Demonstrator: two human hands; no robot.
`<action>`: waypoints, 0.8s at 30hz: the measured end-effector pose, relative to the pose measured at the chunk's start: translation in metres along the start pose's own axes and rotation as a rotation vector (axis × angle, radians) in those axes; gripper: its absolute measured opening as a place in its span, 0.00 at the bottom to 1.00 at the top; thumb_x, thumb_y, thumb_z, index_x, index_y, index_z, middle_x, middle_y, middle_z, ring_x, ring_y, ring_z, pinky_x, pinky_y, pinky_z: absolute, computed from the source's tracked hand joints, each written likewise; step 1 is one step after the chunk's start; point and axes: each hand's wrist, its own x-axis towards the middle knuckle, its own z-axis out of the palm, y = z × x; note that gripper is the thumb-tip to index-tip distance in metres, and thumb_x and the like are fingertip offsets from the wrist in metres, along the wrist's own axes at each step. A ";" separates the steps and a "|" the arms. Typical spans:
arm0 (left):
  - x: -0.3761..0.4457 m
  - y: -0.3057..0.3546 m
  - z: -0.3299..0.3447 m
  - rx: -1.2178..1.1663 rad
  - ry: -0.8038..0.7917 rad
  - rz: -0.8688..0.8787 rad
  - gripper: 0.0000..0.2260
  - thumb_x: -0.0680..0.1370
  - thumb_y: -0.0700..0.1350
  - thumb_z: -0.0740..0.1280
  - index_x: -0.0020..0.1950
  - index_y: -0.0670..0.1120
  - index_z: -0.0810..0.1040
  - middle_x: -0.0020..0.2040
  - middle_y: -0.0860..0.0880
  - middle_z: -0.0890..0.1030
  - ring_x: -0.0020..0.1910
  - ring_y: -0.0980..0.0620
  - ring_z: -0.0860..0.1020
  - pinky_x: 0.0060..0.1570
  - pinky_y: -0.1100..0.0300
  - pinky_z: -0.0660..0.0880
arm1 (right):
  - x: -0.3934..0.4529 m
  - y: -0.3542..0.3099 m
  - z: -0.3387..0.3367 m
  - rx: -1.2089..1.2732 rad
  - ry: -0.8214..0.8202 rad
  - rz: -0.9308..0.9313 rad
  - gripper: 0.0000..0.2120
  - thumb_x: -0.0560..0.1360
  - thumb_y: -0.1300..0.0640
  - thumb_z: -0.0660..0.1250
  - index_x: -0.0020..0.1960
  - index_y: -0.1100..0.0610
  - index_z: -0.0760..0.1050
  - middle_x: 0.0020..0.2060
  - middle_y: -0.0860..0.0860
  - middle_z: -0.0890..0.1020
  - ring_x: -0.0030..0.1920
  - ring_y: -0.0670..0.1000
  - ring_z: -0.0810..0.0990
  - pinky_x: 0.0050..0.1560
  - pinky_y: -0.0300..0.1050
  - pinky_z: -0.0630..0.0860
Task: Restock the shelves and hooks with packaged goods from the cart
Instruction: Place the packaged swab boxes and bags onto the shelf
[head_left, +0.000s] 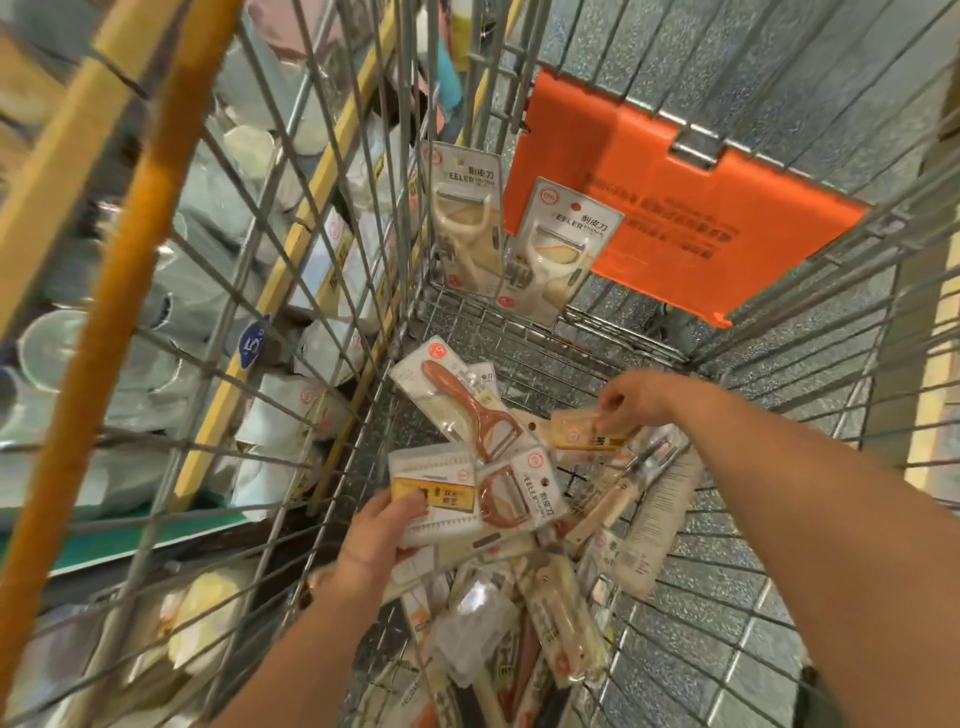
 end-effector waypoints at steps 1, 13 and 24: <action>0.001 0.000 0.003 0.001 -0.012 0.005 0.09 0.78 0.40 0.66 0.58 0.40 0.78 0.49 0.40 0.85 0.49 0.40 0.82 0.50 0.47 0.78 | -0.002 -0.003 -0.004 -0.049 0.032 -0.020 0.09 0.73 0.41 0.70 0.49 0.45 0.77 0.49 0.45 0.80 0.48 0.47 0.77 0.56 0.49 0.76; -0.075 0.032 0.012 -0.052 -0.148 0.232 0.13 0.76 0.45 0.69 0.59 0.43 0.76 0.53 0.41 0.84 0.49 0.42 0.84 0.47 0.48 0.81 | -0.120 -0.068 -0.045 0.242 0.260 -0.270 0.14 0.77 0.44 0.67 0.46 0.55 0.78 0.39 0.51 0.76 0.40 0.50 0.73 0.36 0.40 0.67; -0.337 0.017 -0.038 -0.408 -0.194 0.701 0.14 0.65 0.48 0.70 0.49 0.48 0.76 0.41 0.50 0.79 0.37 0.54 0.78 0.35 0.61 0.74 | -0.406 -0.156 -0.012 -0.024 0.474 -0.582 0.18 0.80 0.45 0.62 0.44 0.59 0.75 0.36 0.54 0.74 0.37 0.51 0.71 0.37 0.45 0.65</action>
